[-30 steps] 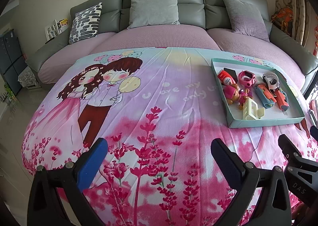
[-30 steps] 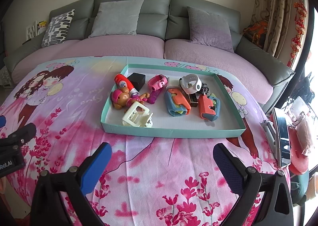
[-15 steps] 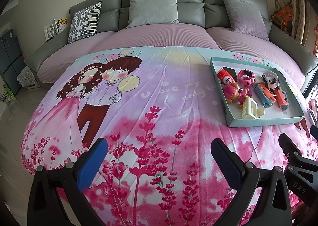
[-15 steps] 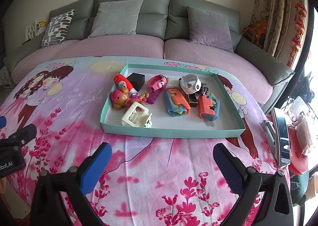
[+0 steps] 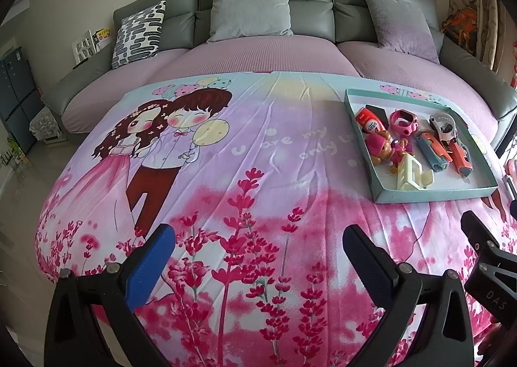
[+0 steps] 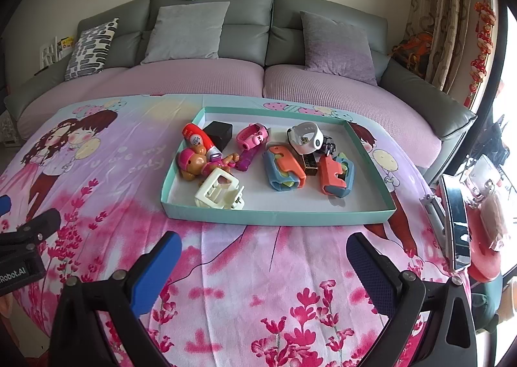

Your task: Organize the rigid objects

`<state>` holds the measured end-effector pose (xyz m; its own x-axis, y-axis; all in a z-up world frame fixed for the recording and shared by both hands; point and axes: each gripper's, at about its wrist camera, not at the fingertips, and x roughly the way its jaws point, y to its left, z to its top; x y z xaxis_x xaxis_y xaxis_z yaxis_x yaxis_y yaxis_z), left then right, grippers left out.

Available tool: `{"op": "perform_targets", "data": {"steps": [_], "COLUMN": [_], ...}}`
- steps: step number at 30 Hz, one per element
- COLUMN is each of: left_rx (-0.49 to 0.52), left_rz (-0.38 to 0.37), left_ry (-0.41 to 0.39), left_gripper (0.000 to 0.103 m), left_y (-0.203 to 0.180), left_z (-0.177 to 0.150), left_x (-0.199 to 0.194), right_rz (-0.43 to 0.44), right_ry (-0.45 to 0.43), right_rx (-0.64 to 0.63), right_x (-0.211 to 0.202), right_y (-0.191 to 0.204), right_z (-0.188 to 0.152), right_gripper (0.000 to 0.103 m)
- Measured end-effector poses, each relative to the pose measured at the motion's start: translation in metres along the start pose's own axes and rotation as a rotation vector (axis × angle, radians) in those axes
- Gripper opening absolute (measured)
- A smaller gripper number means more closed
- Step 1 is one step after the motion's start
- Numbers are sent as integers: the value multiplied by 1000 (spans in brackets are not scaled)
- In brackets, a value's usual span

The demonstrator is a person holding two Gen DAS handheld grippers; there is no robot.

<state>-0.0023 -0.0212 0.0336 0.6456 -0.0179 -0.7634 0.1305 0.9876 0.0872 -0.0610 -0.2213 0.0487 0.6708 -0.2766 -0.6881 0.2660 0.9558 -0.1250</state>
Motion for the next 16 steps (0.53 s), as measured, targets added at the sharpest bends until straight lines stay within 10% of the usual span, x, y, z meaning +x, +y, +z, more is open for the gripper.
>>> {"op": "perform_targets", "data": {"steps": [16], "left_rx": [28], "left_rz": [0], "left_ry": [-27], "left_gripper": [103], "left_y": [-5], "left_z": [-2], "left_x": [-5], "right_rz": [-1], "right_ry": [-1], "right_rx": [3], "right_x": [-1], "right_y": [-1], "right_z": [1], "right_gripper": [103]}}
